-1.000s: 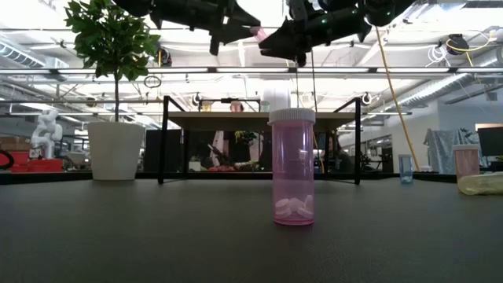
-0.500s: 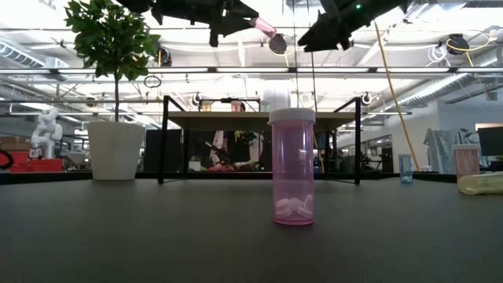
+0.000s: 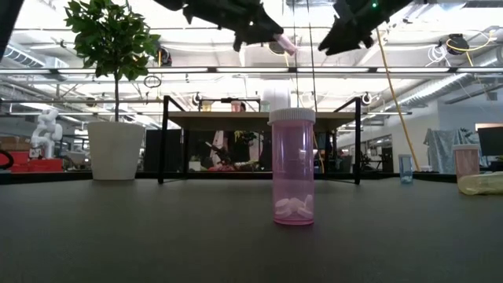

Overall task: Pick and place medicine bottles onto shelf by color
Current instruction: Put the top pink pill bottle on the shelf

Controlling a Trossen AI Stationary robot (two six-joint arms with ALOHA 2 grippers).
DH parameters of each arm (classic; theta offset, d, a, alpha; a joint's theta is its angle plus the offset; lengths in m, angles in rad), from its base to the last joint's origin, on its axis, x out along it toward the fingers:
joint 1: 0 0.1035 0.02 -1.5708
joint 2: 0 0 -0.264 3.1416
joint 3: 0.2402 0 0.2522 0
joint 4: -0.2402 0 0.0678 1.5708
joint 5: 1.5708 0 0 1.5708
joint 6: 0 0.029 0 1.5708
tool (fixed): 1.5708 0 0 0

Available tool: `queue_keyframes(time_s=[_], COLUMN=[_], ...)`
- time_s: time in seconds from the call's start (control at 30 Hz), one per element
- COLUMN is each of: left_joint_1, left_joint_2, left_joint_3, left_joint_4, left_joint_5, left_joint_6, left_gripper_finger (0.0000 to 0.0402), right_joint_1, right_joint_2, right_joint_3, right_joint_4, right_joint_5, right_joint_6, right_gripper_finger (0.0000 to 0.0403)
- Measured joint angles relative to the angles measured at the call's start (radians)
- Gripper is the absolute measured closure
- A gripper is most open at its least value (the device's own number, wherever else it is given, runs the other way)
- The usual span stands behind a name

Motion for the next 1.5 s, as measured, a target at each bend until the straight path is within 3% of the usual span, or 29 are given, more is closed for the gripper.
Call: queue_keyframes(time_s=[0.23, 0.47, 0.63, 1.07, 1.5], left_joint_1=[0.008, 0.017, 0.037, 0.079, 0.078], left_joint_2=[0.179, 0.345, 0.393, 0.396, 0.396], left_joint_3=[0.191, 0.343, 0.417, 0.427, 0.427], left_joint_4=[-0.079, -0.154, -0.239, -0.340, -0.400], left_joint_5=[-0.001, -0.042, -0.051, -0.051, -0.051], left_joint_6=[0.078, 0.156, 0.241, 0.493, 0.509], left_gripper_finger=[0.0271, 0.0270, 0.0270, 0.0270, 0.0270], right_joint_1=[-0.013, -0.020, -0.020, -0.018, -0.018], right_joint_2=[-0.018, -0.022, -0.022, -0.022, -0.022], right_joint_3=[0.000, 0.000, 0.000, 0.000, 0.000], right_joint_4=[-0.085, -0.127, -0.185, -0.210, -0.206], right_joint_5=[0.224, 0.232, 0.231, 0.197, 0.177], right_joint_6=[0.139, 0.220, 0.271, 0.334, 0.376], right_gripper_finger=[0.0183, 0.0183, 0.0183, 0.0183, 0.0183])
